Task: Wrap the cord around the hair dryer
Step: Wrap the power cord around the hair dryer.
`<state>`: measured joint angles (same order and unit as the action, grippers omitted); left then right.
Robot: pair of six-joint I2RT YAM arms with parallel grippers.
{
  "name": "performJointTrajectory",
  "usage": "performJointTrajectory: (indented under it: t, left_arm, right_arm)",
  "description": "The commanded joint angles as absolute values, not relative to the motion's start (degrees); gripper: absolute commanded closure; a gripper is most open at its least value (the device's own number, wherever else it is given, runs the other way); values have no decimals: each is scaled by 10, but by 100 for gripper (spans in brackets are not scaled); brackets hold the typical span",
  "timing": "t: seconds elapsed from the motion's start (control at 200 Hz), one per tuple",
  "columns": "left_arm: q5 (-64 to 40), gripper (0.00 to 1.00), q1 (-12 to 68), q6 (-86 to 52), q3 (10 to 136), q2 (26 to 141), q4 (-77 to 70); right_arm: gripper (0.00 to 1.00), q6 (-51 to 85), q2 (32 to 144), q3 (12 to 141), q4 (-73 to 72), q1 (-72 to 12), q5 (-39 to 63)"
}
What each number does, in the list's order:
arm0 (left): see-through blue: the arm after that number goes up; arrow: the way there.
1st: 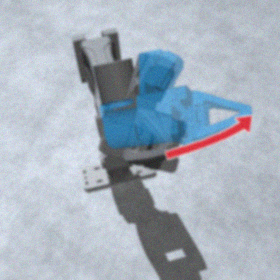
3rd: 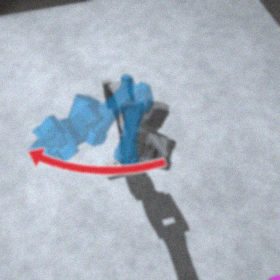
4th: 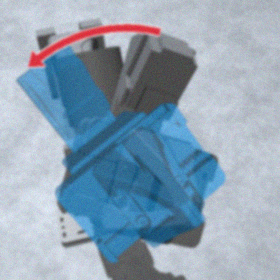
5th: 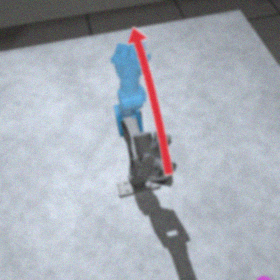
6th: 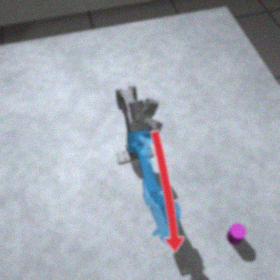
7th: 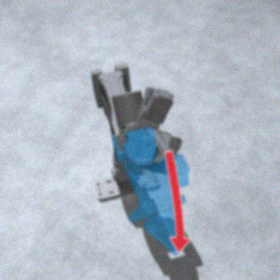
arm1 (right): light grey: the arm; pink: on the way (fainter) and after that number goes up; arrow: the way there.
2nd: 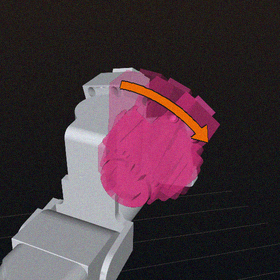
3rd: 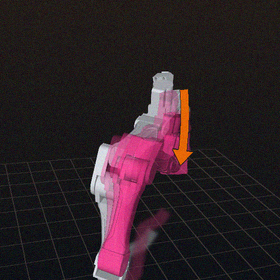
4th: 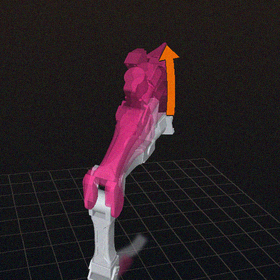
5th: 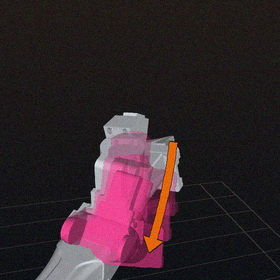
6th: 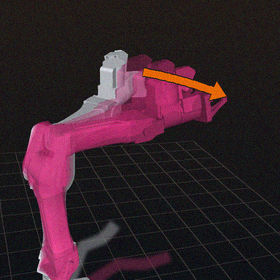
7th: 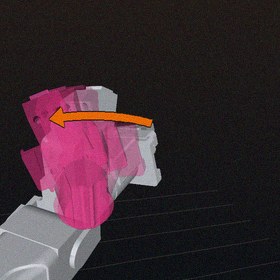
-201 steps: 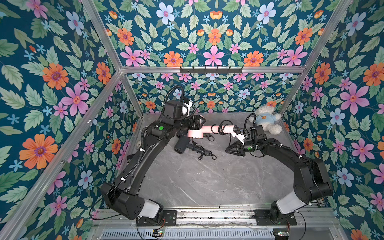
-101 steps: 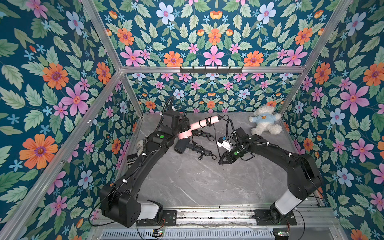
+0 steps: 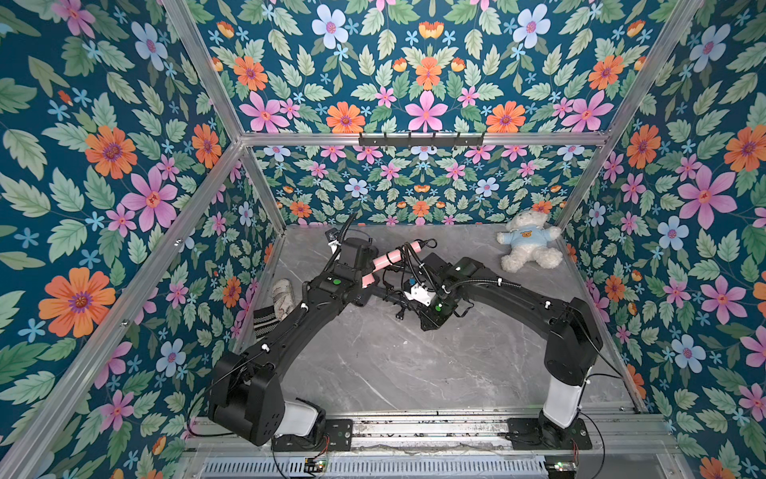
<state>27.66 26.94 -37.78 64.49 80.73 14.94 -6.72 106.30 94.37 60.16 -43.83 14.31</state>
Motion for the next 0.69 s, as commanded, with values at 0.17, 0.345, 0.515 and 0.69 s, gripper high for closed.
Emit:
performJointTrajectory:
  t: [0.17,0.345,0.515,0.69]
  left_arm:
    - [421,100,279,-351,629,836,112]
    - [386,100,279,-338,623,839,120]
    - [327,100,277,-311,641,863,133]
    - [225,100,277,-269,681,907,153]
  right_arm:
    - [100,-142,1085,1104,748,-443,31]
    - [100,-161,1126,1214,796,-442,-20]
    - [100,-144,1137,1293,788,-442,5]
    - [100,-115,1160,1379,800,-435,26]
